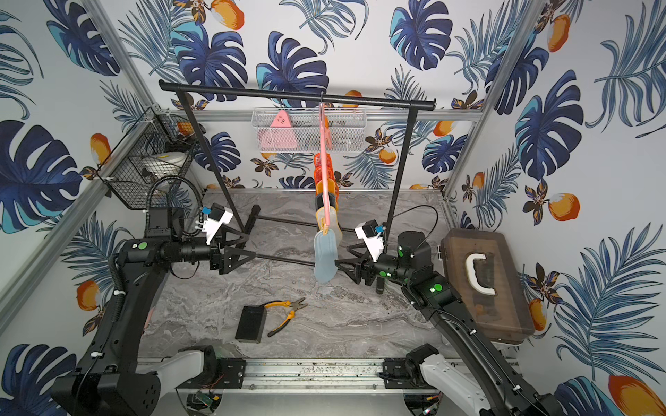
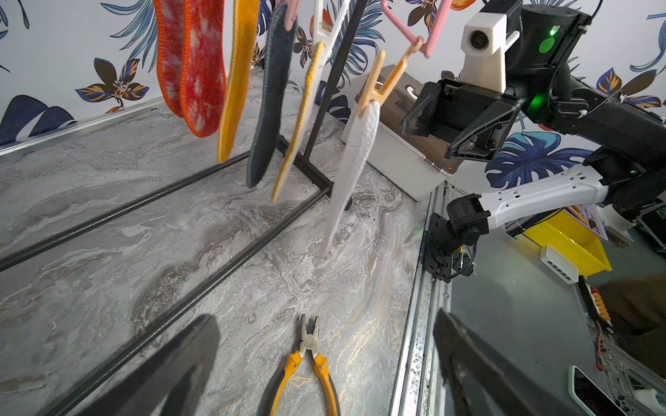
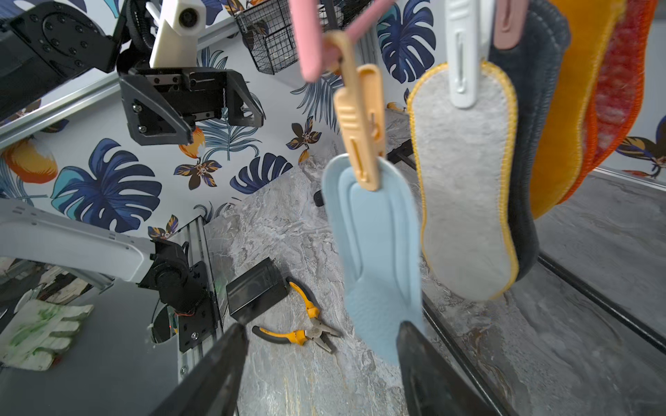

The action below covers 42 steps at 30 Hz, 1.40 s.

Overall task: Take the shoe insoles off the hanger
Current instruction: Remove the insole from the hanger.

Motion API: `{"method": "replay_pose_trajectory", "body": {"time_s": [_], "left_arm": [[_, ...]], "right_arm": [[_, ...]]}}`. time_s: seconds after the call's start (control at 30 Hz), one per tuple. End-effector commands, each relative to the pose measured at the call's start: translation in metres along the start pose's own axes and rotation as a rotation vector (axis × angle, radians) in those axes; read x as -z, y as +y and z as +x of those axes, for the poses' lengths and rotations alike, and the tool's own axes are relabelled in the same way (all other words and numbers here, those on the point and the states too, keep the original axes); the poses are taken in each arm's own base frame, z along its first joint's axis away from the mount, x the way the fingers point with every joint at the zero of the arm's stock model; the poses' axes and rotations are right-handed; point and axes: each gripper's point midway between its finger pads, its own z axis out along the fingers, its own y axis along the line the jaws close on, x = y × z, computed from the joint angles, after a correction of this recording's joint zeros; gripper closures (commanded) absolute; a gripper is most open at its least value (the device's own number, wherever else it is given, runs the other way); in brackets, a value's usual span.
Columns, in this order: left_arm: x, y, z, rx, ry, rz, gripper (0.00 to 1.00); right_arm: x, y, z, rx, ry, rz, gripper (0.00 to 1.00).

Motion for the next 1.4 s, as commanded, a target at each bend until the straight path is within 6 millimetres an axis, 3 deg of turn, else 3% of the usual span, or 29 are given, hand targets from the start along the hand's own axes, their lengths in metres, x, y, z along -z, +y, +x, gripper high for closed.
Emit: {"method": "replay_pose_trajectory", "body": {"time_s": [0.0,0.23,0.4,0.6,0.73,0.93,1.17,1.37], "left_arm": [[-0.002,-0.001,-0.003,-0.01,-0.014,0.008,0.01],[-0.011,-0.006,0.007,-0.021,0.017,0.023,0.01],[-0.018,-0.01,0.011,-0.031,0.055,0.03,0.01],[-0.042,-0.012,0.009,-0.054,0.123,-0.02,0.01],[-0.057,-0.016,0.007,-0.057,0.138,-0.026,0.01],[-0.074,-0.004,0.003,-0.032,0.165,-0.083,0.01],[-0.078,-0.018,0.002,-0.068,0.173,-0.032,0.01],[-0.082,-0.031,0.016,-0.09,0.189,0.06,0.01]], "right_arm": [[-0.005,0.003,0.0,0.04,0.027,-0.036,0.31],[-0.007,-0.012,-0.017,0.108,-0.036,0.047,0.27],[0.009,-0.023,-0.016,0.182,-0.083,0.158,0.27],[0.034,-0.033,-0.011,0.105,-0.15,0.215,0.26],[0.051,-0.057,-0.008,0.029,-0.191,0.3,0.25],[0.065,-0.08,-0.015,-0.033,-0.231,0.349,0.25],[0.067,-0.104,-0.016,-0.057,-0.234,0.356,0.25],[0.037,-0.086,-0.015,-0.016,-0.149,0.057,0.25]]}}
